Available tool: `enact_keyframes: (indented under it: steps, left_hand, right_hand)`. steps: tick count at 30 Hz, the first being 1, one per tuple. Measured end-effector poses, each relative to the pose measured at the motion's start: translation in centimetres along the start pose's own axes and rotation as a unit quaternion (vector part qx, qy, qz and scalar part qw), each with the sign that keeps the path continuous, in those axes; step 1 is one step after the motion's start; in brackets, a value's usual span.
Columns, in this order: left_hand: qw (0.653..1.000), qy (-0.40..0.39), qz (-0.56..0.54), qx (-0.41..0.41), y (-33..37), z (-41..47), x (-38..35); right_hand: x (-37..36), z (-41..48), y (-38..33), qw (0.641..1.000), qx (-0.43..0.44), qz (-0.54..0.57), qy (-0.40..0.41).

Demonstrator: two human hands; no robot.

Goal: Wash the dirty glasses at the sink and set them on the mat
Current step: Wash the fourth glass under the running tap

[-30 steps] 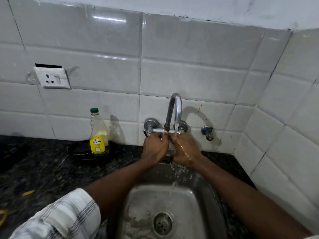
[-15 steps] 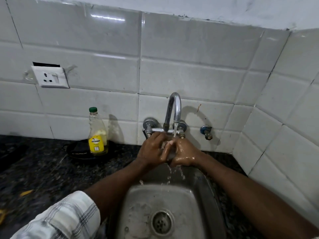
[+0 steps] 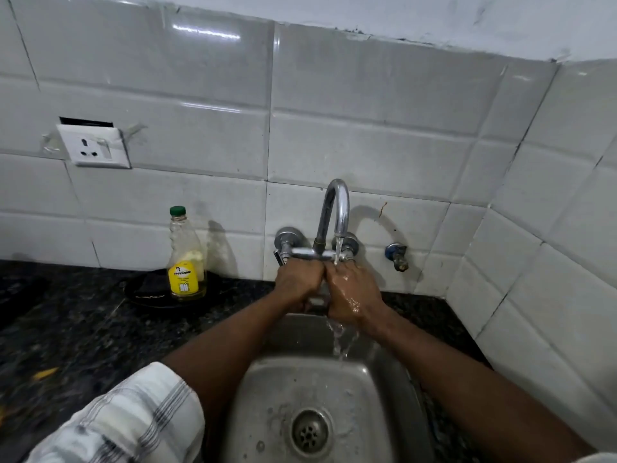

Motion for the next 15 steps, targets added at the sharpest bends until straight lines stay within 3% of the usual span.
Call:
enact_keyframes:
  steps: [1,2,6,10,13,15]
  left_hand:
    - [0.999,-0.014,-0.016,0.047,0.2,0.0,-0.1]
    - [0.999,-0.008,-0.014,0.039,0.1,-0.2,-0.3]
    - [0.981,0.087,0.042,-0.166,-0.3,-1.1,-0.2]
    - [0.952,-0.006,0.238,-0.194,1.9,0.4,-0.4]
    - [0.983,-0.021,0.142,-0.115,1.8,1.0,-0.7]
    - [1.0,-0.01,-0.004,-0.015,0.7,0.9,-0.9]
  right_hand:
    - [-0.4,0.1,0.0,1.0,0.0,-0.015,0.006]
    - [-0.4,0.1,0.0,1.0,-0.007,-0.005,-0.008]
    - [-0.2,0.1,0.5,0.984,-0.091,0.151,-0.039]
    - [-0.7,-0.3,0.2,0.995,-0.076,0.059,0.016]
    - [-0.2,-0.4,0.4,0.995,-0.076,0.062,0.026]
    - [-0.1,-0.5,1.0,0.978,-0.123,0.166,0.015]
Point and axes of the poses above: each hand's wrist, its own z-axis towards the middle knuckle, its own x-axis out of the back of the hand, y = z × x, the point moved 3 cm from there along z, towards the middle knuckle, and after that the axes turned 7 degrees about y, right-handed, at the moved point
